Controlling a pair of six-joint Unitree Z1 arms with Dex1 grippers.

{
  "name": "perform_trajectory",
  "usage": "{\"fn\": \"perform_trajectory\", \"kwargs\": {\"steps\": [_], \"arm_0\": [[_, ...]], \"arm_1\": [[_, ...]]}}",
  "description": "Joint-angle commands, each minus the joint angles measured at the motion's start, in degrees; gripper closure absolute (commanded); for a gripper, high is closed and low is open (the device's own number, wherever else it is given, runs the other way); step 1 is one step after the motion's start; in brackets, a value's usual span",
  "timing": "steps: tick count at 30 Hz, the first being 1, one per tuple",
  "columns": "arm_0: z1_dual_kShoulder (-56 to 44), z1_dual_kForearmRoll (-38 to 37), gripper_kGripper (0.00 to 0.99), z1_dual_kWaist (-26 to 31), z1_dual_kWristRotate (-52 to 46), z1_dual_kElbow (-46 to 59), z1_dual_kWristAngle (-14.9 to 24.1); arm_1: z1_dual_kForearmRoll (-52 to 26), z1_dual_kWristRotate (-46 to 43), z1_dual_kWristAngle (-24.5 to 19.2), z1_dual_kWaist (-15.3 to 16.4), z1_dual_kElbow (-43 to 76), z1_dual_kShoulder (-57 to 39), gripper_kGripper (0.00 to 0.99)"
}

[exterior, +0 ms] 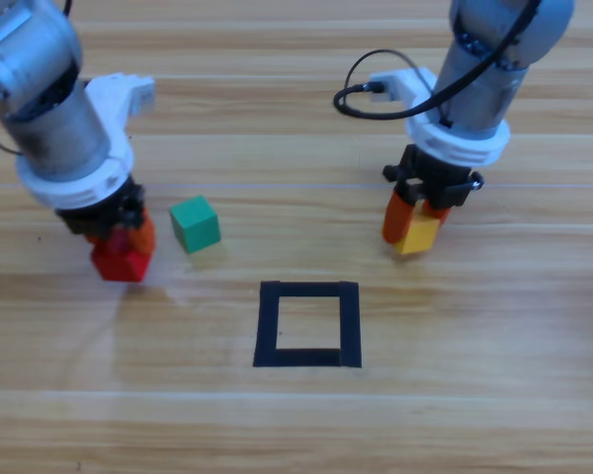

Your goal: Stack the blocks in the rectangular block: red at the bottom, yellow in the middle, green on top

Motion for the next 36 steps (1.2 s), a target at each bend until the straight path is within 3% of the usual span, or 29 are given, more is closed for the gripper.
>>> {"fn": "perform_trajectory", "kwargs": {"steps": [1, 4, 7, 11, 23, 36], "arm_0": [[7.51, 6.25, 0.99, -9.03, -5.79, -7.52, -2.67], [11.9, 10.38, 0.99, -13.33, -9.92, -12.88, -2.41], [11.29, 9.67, 0.99, -16.85, -14.93, -12.88, -1.62], [11.02, 9.5, 0.99, -20.37, -18.45, -14.73, -0.65], [12.08, 9.23, 0.99, -21.95, -23.28, -17.19, 1.63], [12.96, 8.36, 0.99, -23.27, -30.05, -18.68, 1.63]], "arm_1": [[-2.32, 0.36, -3.22, -3.98, 5.52, -3.62, 0.786], [-10.67, 3.43, -6.03, -3.45, 14.13, -7.93, 0.786], [-11.02, 6.6, -6.74, -3.01, 15.8, -9.86, 0.786], [-13.04, 9.15, -14.38, 0.94, 21.08, -15.58, 0.786], [-12.42, 14.07, -10.25, 3.58, 24.33, -20.32, 0.786], [-12.42, 16.53, -11.4, 4.02, 27.76, -23.31, 0.786]]}}
